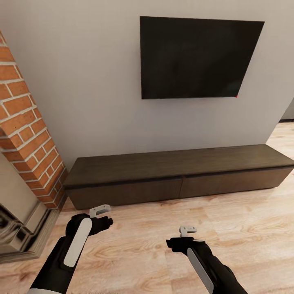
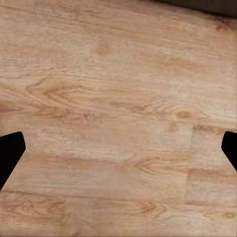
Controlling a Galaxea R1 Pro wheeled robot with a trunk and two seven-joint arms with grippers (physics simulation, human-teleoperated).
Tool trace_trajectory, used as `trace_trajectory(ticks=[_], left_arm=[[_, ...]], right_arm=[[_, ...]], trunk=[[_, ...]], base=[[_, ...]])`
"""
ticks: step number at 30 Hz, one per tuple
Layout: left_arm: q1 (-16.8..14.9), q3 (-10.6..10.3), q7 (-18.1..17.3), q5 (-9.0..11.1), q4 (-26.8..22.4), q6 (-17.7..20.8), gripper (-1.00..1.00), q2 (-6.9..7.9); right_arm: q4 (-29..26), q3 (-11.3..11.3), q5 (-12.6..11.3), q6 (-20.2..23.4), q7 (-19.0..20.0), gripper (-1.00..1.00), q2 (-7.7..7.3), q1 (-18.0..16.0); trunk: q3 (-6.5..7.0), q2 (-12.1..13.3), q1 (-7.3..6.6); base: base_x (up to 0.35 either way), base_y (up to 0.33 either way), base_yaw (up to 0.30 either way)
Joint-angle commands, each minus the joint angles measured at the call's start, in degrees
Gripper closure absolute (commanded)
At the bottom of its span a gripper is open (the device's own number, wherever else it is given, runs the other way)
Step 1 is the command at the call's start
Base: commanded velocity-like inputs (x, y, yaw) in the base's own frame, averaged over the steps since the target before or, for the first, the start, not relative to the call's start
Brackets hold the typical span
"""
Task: Place each of the two pumpkins and all three candles from the living room inside a cabinet in the living room (use any cabinet), then make sure every cabinet is closed, and position the cauldron so it is next to a table in the living room.
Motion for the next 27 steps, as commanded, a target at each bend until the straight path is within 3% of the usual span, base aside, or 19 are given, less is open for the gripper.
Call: trace_trajectory(ticks=[1, 10, 15, 18, 21, 27], left_arm=[[0.0, 0.0, 0.6, 0.6, 0.0, 0.1, -1.00, 0.00], [-0.1, 0.3, 0.6, 0.4, 2.3, 0.1, -1.00, 0.05], [-0.4, 0.2, 0.8, 0.1, 7.4, 0.0, -1.00, 0.30], [-0.4, 0.3, 0.9, -0.2, 13.4, -0.2, -1.00, 0.76], [-0.5, 0.3, 0.9, -0.5, 17.8, -0.8, -1.00, 1.73], [-0.3, 0.4, 0.3, -0.4, 24.4, -4.6, -1.00, 5.18]], right_arm=[[-0.1, 0.2, -0.6, 0.1, -0.6, -1.00, -0.08, 0.0], [1.6, 0.3, -0.6, -0.1, -0.4, -1.00, -0.08, 0.0], [2.6, 0.3, -0.6, -0.2, -0.4, -1.00, -0.02, 0.0], [2.8, 0.3, -0.6, -0.6, -0.4, -1.00, -0.04, 0.0], [2.8, 0.3, -0.6, -1.0, -0.5, -1.00, -0.07, 0.0], [3.7, 0.3, -0.7, -1.1, -0.7, -1.00, 0.14, 0.0]], trunk=[[0.13, 0.4, -0.23], [1.75, 4.0, -2.21], [2.65, 6.0, -3.31], [3.18, 7.2, -3.97], [3.72, 8.4, -4.62], [4.80, 10.8, -5.94]], base=[[0.000, 0.000, 0.198], [0.000, 0.000, 0.036], [0.000, 0.000, 0.001], [0.000, 0.000, 0.017], [0.000, 0.000, 0.068], [0.000, 0.000, 0.032]])
